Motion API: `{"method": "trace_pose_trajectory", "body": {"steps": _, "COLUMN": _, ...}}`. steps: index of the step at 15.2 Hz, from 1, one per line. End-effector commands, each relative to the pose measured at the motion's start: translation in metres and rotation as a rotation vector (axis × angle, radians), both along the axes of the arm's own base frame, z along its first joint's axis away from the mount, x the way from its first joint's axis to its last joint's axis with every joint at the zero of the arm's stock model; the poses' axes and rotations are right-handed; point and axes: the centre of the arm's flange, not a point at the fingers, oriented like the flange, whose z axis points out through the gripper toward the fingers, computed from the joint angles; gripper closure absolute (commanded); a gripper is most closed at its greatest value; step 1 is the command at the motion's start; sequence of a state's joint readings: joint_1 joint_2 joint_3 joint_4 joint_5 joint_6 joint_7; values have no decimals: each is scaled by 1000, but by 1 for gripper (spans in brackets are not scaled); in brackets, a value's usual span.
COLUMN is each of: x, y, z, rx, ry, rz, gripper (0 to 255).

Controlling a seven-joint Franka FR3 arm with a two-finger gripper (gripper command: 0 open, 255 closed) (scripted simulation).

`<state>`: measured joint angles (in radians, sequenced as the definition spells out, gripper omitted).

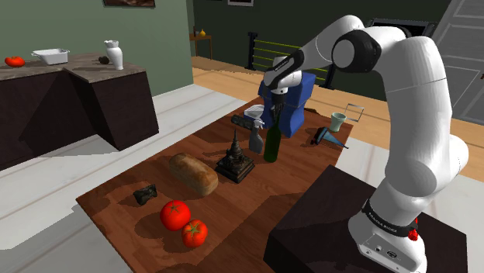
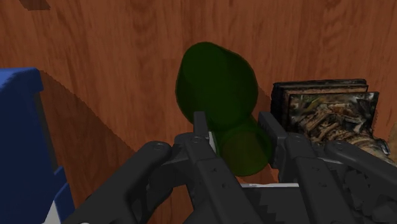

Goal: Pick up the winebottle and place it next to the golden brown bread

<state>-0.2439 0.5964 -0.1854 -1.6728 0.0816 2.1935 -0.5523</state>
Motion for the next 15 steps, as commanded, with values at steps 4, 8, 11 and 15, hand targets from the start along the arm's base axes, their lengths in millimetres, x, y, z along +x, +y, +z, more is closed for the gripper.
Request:
{"method": "trace_pose_trajectory", "body": {"steps": 4, "x": 0, "y": 0, "z": 24, "rx": 0, "ry": 0, "rz": 0, "gripper": 255}}
{"method": "trace_pose_trajectory", "body": {"steps": 8, "x": 0, "y": 0, "z": 45, "rx": 0, "ry": 0, "rz": 0, "gripper": 255}}
{"method": "trace_pose_trajectory", "body": {"steps": 11, "x": 0, "y": 0, "z": 61, "rx": 0, "ry": 0, "rz": 0, "gripper": 255}}
{"method": "trace_pose_trajectory", "body": {"steps": 15, "x": 0, "y": 0, "z": 82, "rx": 0, "ry": 0, "rz": 0, "gripper": 255}}
